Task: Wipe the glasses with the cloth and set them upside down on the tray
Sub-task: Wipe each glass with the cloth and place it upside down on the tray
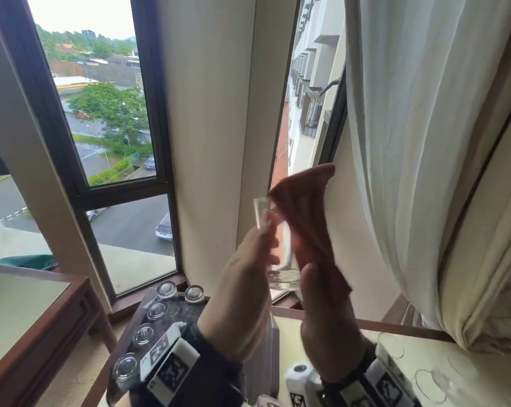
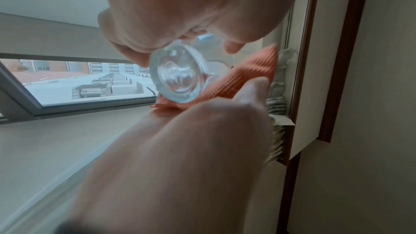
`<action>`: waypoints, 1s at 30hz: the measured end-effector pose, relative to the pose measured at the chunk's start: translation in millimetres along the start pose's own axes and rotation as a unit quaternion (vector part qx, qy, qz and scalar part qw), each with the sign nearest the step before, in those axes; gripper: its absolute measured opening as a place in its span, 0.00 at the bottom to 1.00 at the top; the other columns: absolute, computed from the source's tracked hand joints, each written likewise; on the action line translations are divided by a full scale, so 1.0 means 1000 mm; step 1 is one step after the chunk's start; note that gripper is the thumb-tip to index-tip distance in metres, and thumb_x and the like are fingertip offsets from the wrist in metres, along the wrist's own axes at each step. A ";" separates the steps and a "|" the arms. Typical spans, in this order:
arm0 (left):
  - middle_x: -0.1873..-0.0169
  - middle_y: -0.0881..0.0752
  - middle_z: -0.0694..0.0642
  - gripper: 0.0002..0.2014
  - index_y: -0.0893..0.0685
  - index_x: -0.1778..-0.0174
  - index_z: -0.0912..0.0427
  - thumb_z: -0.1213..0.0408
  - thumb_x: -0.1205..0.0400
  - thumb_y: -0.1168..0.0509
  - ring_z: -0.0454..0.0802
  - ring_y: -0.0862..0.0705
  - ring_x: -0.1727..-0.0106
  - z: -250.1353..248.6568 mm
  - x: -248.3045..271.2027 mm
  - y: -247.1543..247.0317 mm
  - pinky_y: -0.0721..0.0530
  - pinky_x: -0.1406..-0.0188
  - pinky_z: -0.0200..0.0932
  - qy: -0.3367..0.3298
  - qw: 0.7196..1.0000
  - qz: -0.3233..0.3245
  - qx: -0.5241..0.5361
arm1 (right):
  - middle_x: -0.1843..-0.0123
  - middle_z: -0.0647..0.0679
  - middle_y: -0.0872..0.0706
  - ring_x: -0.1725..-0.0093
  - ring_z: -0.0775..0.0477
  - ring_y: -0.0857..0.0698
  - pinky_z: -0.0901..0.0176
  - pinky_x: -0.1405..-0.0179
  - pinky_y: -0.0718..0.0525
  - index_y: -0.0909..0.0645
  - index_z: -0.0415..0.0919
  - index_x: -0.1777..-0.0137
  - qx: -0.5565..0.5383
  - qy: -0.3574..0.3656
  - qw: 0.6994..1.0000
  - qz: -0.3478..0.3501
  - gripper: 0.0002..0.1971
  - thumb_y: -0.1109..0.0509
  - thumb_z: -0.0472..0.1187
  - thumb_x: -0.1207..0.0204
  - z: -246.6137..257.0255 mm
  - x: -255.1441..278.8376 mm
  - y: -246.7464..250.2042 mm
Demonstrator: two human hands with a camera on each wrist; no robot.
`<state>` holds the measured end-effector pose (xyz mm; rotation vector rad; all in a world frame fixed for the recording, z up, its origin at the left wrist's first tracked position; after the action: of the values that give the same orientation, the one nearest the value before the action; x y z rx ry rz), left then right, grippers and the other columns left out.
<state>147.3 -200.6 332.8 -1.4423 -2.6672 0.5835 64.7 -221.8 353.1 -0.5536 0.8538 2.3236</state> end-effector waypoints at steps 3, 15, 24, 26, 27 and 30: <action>0.48 0.04 0.50 0.17 0.03 0.47 0.47 0.47 0.13 0.37 0.44 0.08 0.39 -0.009 -0.006 0.020 0.20 0.22 0.53 -0.013 0.997 -0.050 0.052 | 0.18 0.64 0.28 0.16 0.54 0.32 0.32 0.18 0.33 0.28 0.58 0.19 -0.077 0.043 0.996 -0.033 0.26 0.49 0.64 0.12 0.015 -0.003 -0.012; 0.52 0.16 0.48 0.23 0.23 0.31 0.39 0.33 0.15 0.46 0.37 0.15 0.55 -0.006 0.004 0.001 0.19 0.46 0.37 -0.043 0.997 0.012 -0.067 | 0.36 0.54 0.10 0.37 0.58 0.13 0.69 0.30 0.23 0.32 0.76 0.22 -0.094 -0.026 0.976 -0.193 0.20 0.46 0.62 0.13 -0.032 -0.005 0.032; 0.36 0.08 0.60 0.26 0.20 0.23 0.56 0.42 0.06 0.47 0.58 0.11 0.31 -0.017 -0.012 0.031 0.22 0.20 0.64 -0.013 0.998 -0.057 0.006 | 0.10 0.45 0.42 0.10 0.38 0.46 0.29 0.14 0.44 0.37 0.35 0.15 0.003 0.101 0.993 -0.065 0.29 0.56 0.53 0.08 0.018 0.003 -0.009; 0.35 0.11 0.65 0.24 0.21 0.24 0.43 0.36 0.09 0.47 0.61 0.11 0.33 -0.022 -0.015 0.033 0.18 0.28 0.61 -0.019 0.998 -0.056 0.003 | 0.10 0.47 0.40 0.10 0.40 0.45 0.35 0.13 0.42 0.38 0.40 0.13 -0.068 0.090 0.990 -0.083 0.29 0.55 0.54 0.08 0.009 0.011 -0.010; 0.40 0.11 0.66 0.23 0.20 0.26 0.40 0.35 0.11 0.47 0.62 0.10 0.39 -0.025 -0.014 0.032 0.13 0.39 0.56 -0.029 0.998 -0.053 -0.002 | 0.11 0.49 0.38 0.11 0.42 0.44 0.43 0.12 0.41 0.38 0.45 0.12 -0.106 0.080 0.987 -0.095 0.28 0.54 0.55 0.08 0.003 0.013 -0.009; 0.60 0.15 0.55 0.19 0.20 0.31 0.42 0.39 0.11 0.47 0.57 0.15 0.58 -0.027 -0.002 0.012 0.10 0.56 0.50 -0.036 0.999 -0.008 -0.011 | 0.24 0.50 0.19 0.18 0.43 0.28 0.71 0.25 0.28 0.31 0.71 0.20 -0.153 0.006 0.979 -0.137 0.22 0.45 0.65 0.14 -0.016 0.010 0.002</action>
<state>164.4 -188.3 354.1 -1.4312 -2.7452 0.6195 58.7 -230.6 337.3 -0.7635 0.3935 2.2069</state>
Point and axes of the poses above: each hand's wrist, its own x-axis away from the middle knuckle, its own y-axis out of the back of the hand, z = x × y, the point moved 10 cm from there along -x, towards the middle knuckle
